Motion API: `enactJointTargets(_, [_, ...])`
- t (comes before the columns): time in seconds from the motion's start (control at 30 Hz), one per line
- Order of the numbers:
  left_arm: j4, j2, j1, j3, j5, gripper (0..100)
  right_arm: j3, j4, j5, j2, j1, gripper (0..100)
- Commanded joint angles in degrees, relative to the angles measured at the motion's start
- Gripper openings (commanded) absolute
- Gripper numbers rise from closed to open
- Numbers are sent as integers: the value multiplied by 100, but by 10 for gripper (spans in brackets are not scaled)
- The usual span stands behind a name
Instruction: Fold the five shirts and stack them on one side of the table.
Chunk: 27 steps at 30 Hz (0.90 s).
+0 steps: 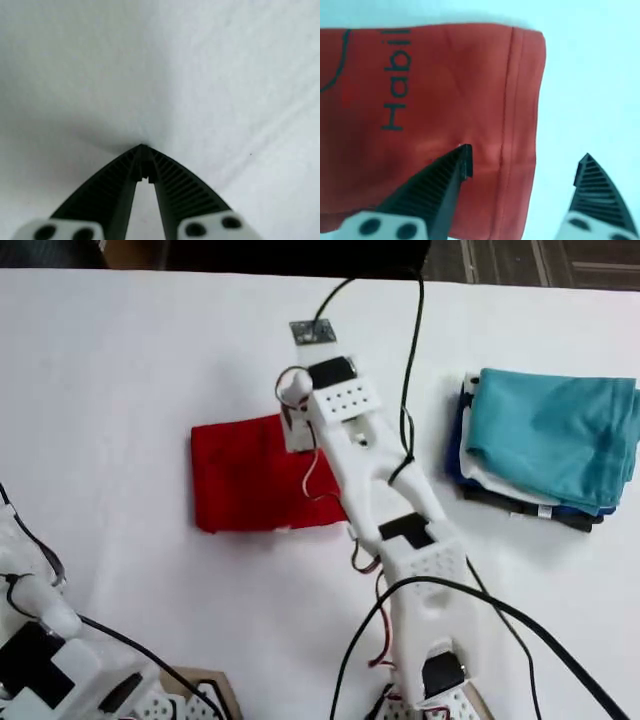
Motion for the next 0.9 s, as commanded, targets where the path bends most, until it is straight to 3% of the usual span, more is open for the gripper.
enactJointTargets(0.0, [-88, -88, 35, 4, 53, 28, -536, 66, -62, 189, 75, 324])
enactJointTargets(0.53, [-88, -88, 35, 4, 53, 28, -589, 699, -255, 1701, 48, 324])
enactJointTargets(0.87, [-88, -88, 35, 4, 53, 28, -545, 1244, 1073, 1727, -31, 322])
